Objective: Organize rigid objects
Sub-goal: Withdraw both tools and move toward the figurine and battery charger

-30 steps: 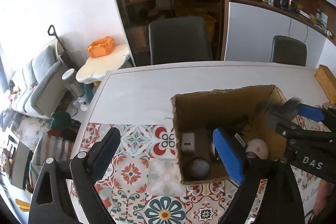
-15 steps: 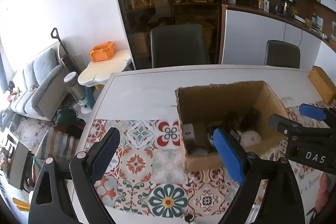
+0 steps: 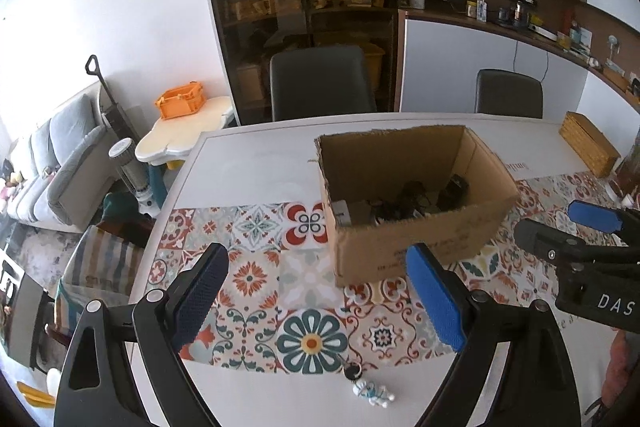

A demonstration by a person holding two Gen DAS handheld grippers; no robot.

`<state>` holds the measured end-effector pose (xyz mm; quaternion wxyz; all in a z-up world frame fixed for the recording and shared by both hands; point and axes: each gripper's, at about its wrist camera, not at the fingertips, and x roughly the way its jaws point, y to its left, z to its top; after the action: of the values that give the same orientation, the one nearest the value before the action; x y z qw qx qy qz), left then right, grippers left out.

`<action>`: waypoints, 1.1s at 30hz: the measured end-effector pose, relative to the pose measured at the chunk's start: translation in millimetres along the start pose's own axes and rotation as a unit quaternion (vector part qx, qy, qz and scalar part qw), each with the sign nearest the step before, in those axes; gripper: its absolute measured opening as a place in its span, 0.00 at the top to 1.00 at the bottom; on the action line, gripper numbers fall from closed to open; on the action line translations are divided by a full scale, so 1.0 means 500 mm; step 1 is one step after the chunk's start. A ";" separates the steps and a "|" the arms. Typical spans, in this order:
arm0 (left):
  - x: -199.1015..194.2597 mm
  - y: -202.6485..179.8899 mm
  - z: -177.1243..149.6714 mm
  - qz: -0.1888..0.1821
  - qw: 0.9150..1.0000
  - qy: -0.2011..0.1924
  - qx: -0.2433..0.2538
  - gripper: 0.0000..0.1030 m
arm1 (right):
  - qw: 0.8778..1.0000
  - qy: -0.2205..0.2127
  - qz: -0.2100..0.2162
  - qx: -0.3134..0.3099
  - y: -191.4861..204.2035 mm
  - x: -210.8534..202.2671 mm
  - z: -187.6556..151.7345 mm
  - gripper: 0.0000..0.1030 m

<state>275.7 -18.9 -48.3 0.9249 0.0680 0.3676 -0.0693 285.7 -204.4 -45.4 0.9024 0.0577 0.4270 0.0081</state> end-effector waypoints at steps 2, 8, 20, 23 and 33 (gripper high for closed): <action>-0.009 -0.001 -0.013 -0.006 1.000 -0.003 0.000 0.11 | 1.000 0.002 -0.002 0.001 0.000 -0.006 -0.016 0.18; -0.023 -0.012 -0.054 -0.029 0.999 -0.001 0.016 0.11 | 1.000 0.011 -0.002 0.012 -0.005 -0.020 -0.069 0.18; -0.006 -0.017 -0.147 -0.074 0.996 0.030 0.029 0.11 | 0.998 0.034 -0.018 0.040 -0.011 -0.026 -0.164 0.18; 0.003 -0.016 -0.171 -0.083 0.995 0.041 0.031 0.11 | 0.998 0.047 -0.021 0.042 -0.009 -0.018 -0.189 0.18; 0.040 -0.019 -0.243 -0.117 0.990 0.056 0.050 0.11 | 0.993 0.096 -0.023 0.057 -0.003 0.024 -0.263 0.18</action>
<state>206.9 -8.2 -150.4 0.8838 0.0748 0.4201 -0.1917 191.8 -192.5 -137.2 0.8525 0.0984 0.5125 -0.0321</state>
